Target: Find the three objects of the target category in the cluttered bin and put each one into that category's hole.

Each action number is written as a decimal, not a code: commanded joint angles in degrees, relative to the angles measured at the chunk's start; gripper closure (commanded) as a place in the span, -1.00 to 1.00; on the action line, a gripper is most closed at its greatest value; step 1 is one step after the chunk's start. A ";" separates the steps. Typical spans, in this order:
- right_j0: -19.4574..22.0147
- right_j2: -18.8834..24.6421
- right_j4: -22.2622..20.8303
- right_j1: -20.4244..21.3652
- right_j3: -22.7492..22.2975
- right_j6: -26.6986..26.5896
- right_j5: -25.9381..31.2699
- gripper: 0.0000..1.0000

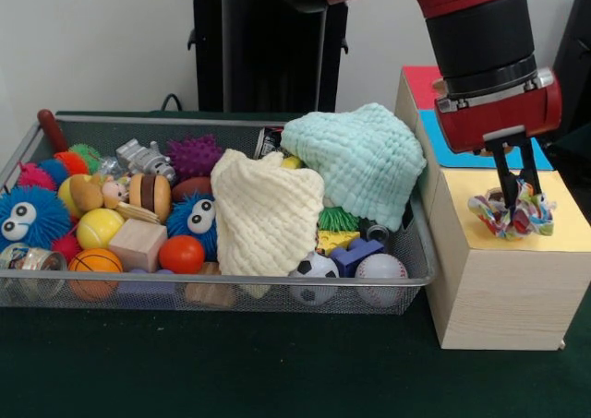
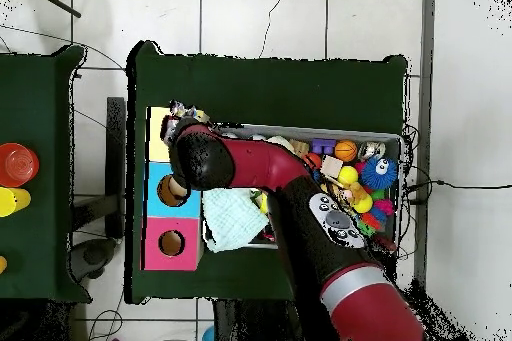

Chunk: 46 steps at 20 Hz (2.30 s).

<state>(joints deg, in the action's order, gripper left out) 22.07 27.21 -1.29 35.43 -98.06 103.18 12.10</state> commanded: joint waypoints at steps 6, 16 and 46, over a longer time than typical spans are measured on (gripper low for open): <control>0.06 0.61 4.76 -1.31 -4.04 8.22 10.11 1.00; -1.29 -1.98 8.22 -0.94 -3.38 9.14 18.65 1.00; -4.84 -8.17 7.22 -4.57 0.73 7.57 13.54 1.00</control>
<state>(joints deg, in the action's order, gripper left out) 15.56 19.66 4.98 33.31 -94.56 103.18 23.78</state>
